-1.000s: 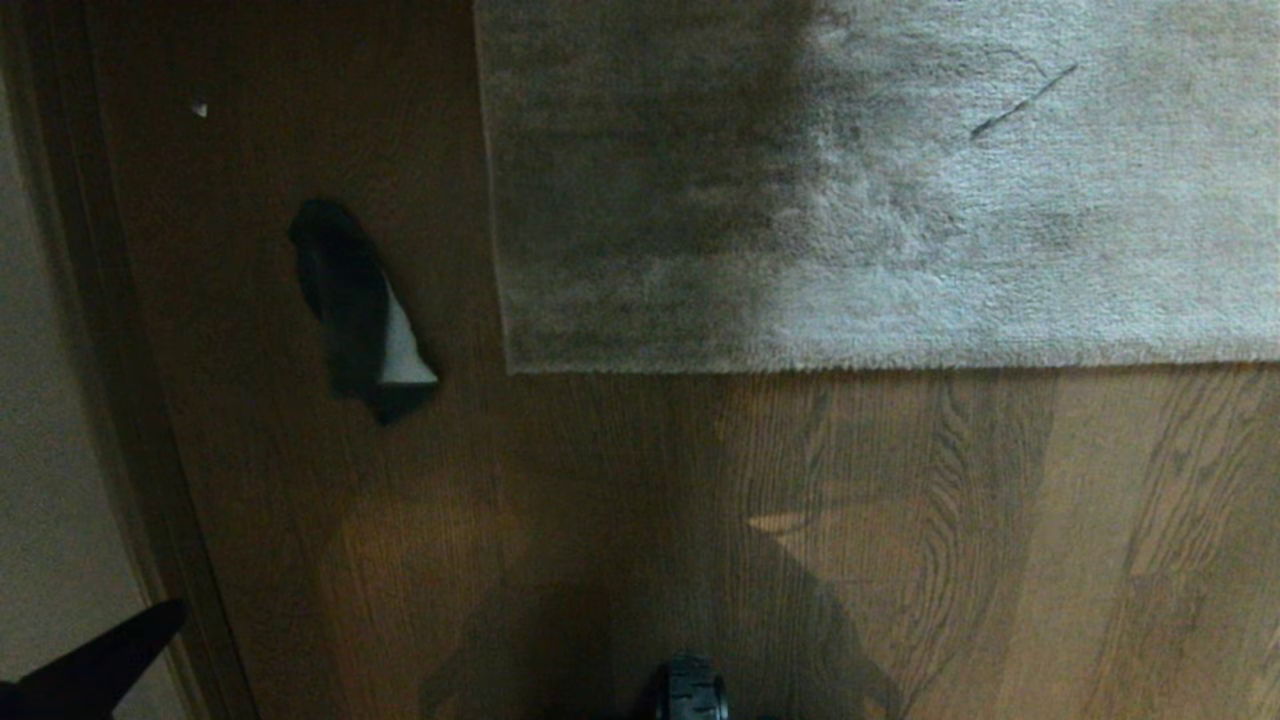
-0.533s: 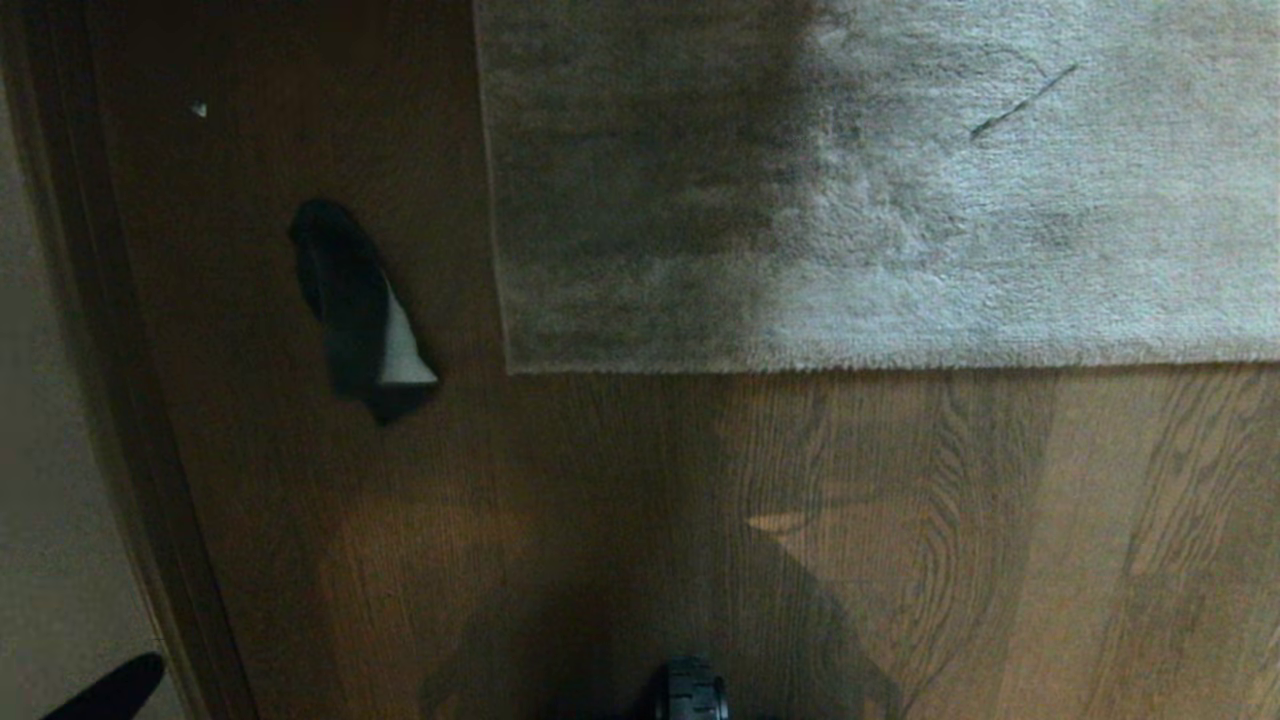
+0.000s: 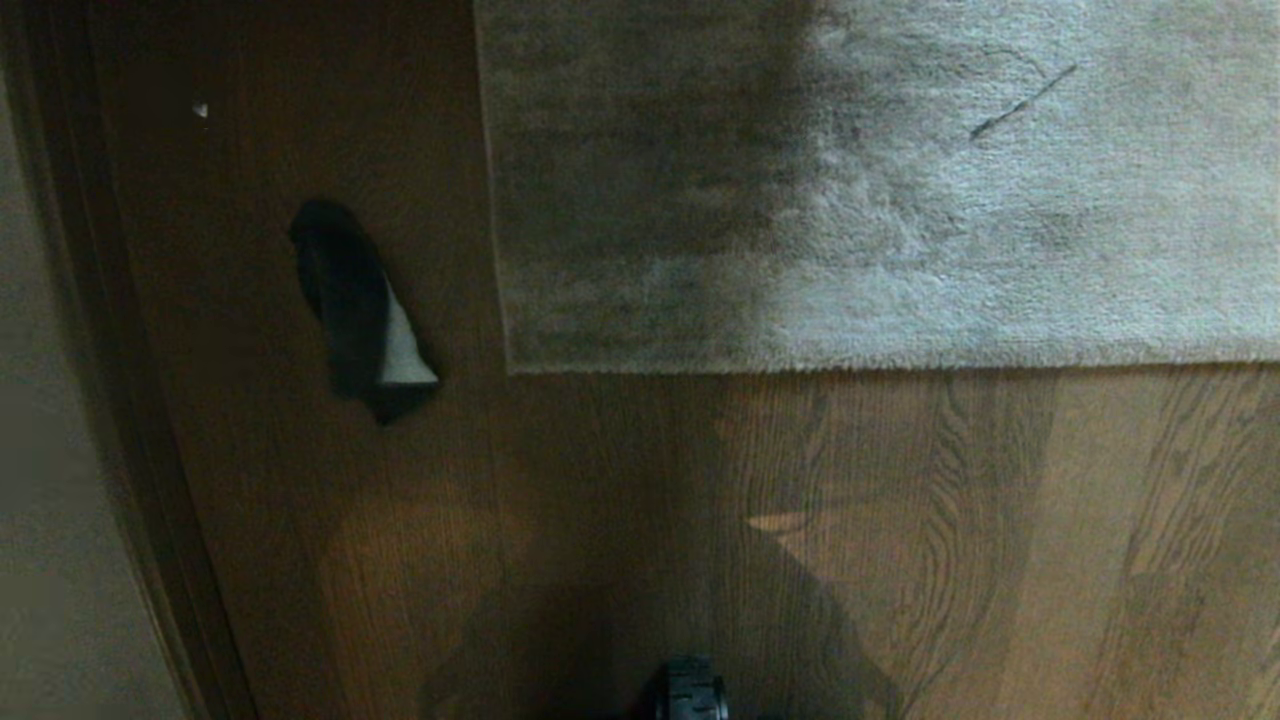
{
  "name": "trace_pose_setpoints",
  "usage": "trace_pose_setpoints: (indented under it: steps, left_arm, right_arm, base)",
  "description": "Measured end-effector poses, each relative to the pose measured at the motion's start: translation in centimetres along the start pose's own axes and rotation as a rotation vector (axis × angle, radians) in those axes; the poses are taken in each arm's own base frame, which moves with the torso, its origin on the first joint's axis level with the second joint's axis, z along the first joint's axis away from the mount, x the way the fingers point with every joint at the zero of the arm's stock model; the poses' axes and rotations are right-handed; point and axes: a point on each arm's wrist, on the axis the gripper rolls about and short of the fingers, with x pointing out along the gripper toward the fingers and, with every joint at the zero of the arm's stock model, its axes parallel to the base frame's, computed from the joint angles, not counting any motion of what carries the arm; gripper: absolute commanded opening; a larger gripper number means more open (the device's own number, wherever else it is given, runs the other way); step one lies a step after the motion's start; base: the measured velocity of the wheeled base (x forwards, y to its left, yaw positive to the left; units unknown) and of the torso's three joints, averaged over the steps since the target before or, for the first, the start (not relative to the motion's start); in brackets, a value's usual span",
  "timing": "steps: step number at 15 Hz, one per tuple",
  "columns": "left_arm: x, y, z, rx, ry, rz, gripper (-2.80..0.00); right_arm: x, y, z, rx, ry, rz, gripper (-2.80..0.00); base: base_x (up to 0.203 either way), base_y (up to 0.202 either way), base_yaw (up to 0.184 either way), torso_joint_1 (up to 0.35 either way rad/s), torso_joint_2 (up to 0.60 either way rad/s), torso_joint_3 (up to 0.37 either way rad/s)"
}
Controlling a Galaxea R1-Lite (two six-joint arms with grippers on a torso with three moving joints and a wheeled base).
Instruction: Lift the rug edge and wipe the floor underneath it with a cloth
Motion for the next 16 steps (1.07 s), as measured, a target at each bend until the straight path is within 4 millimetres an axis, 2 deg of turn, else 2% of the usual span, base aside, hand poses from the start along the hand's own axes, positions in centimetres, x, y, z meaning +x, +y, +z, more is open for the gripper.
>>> trace_pose_setpoints:
  steps: [3, 6, 16]
  left_arm:
    - [-0.23, 0.22, -0.55, 0.012, -0.047, 0.084, -2.8]
    - [-0.22, 0.17, -0.85, 0.092, -0.047, 0.057, -2.8]
    - [-0.2, 0.19, -0.96, 0.098, -0.053, 0.06, -2.8]
  right_arm:
    - [0.0, 0.0, 0.0, 0.0, 0.0, -0.001, -2.8]
    - [0.0, 0.0, 0.0, 0.0, 0.0, -0.001, -2.8]
    - [0.0, 0.0, 0.0, 0.0, 0.0, -0.001, -2.8]
  base:
    - [0.0, 0.0, 0.0, 0.0, 0.0, 0.0]
    - [0.0, 0.0, 0.0, 0.0, 0.0, 0.0]
    - [0.0, 0.0, 0.0, 0.0, 0.0, 0.0]
